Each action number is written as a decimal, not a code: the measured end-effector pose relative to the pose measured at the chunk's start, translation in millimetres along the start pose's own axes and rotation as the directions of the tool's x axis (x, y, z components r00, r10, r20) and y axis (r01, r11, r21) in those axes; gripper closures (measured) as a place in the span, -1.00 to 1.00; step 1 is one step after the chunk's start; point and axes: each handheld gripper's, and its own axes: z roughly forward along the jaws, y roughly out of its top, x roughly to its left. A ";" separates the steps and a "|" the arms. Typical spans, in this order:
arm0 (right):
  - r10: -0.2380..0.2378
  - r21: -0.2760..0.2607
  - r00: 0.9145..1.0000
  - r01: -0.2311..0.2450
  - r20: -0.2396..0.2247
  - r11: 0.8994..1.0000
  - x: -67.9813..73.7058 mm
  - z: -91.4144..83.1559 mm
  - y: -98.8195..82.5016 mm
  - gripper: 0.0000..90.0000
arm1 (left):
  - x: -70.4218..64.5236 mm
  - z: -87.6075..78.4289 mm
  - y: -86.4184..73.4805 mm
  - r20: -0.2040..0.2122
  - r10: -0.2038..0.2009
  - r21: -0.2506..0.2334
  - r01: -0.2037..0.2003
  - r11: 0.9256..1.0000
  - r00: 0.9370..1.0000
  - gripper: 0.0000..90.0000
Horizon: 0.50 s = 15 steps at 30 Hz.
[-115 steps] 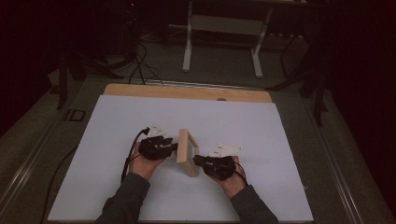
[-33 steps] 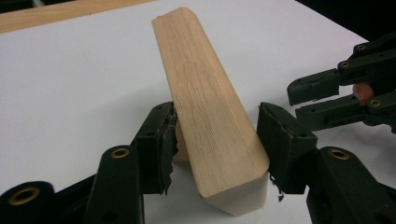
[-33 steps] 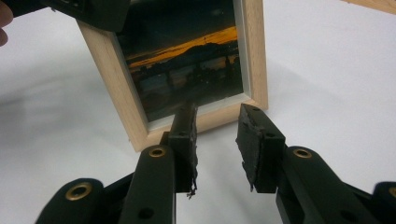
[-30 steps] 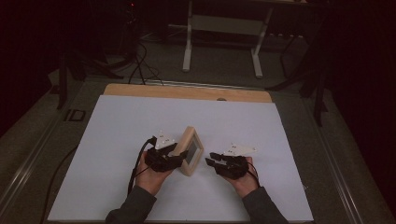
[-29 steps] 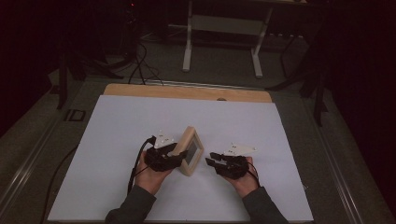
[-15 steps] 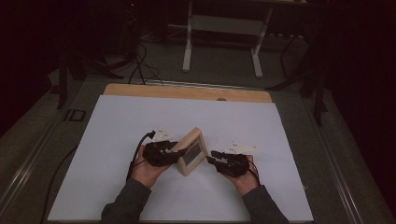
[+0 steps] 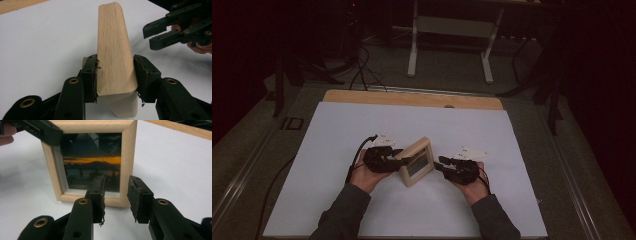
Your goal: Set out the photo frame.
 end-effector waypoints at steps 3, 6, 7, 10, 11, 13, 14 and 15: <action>0.004 -0.001 1.000 -0.004 0.004 1.000 -2.3 1.0 2.5 0.44 | 1.8 1.0 1.5 0.014 0.021 0.002 -0.021 1.000 1.000 0.30; 0.010 -0.005 1.000 -0.010 0.008 1.000 -5.3 2.2 5.5 0.39 | 4.8 1.8 3.1 0.032 0.036 0.008 -0.036 0.999 0.999 0.30; 0.015 -0.007 1.000 -0.015 0.007 1.000 -6.1 2.4 6.7 0.36 | 6.2 2.0 3.5 0.038 0.040 0.010 -0.041 0.999 0.998 0.30; 0.017 -0.011 1.000 -0.017 0.002 1.000 -7.9 4.1 9.9 0.29 | 8.8 2.7 3.8 0.053 0.053 0.008 -0.053 0.999 0.997 0.30; 0.016 -0.008 1.000 -0.016 0.000 1.000 -8.5 4.9 10.8 0.27 | 9.8 3.0 3.8 0.060 0.057 0.005 -0.057 0.998 0.997 0.30; 0.016 -0.006 1.000 -0.016 -0.004 1.000 -9.1 6.7 12.6 0.23 | 11.3 3.6 4.0 0.071 0.067 0.001 -0.068 0.998 0.995 0.30; 0.015 -0.007 1.000 -0.015 -0.008 1.000 -9.1 7.8 13.5 0.20 | 11.9 3.9 4.1 0.076 0.072 -0.001 -0.072 0.997 0.994 0.30; 0.012 -0.005 1.000 -0.012 -0.011 1.000 -9.3 8.6 14.5 0.18 | 12.5 4.3 4.4 0.084 0.081 -0.002 -0.082 0.997 0.993 0.30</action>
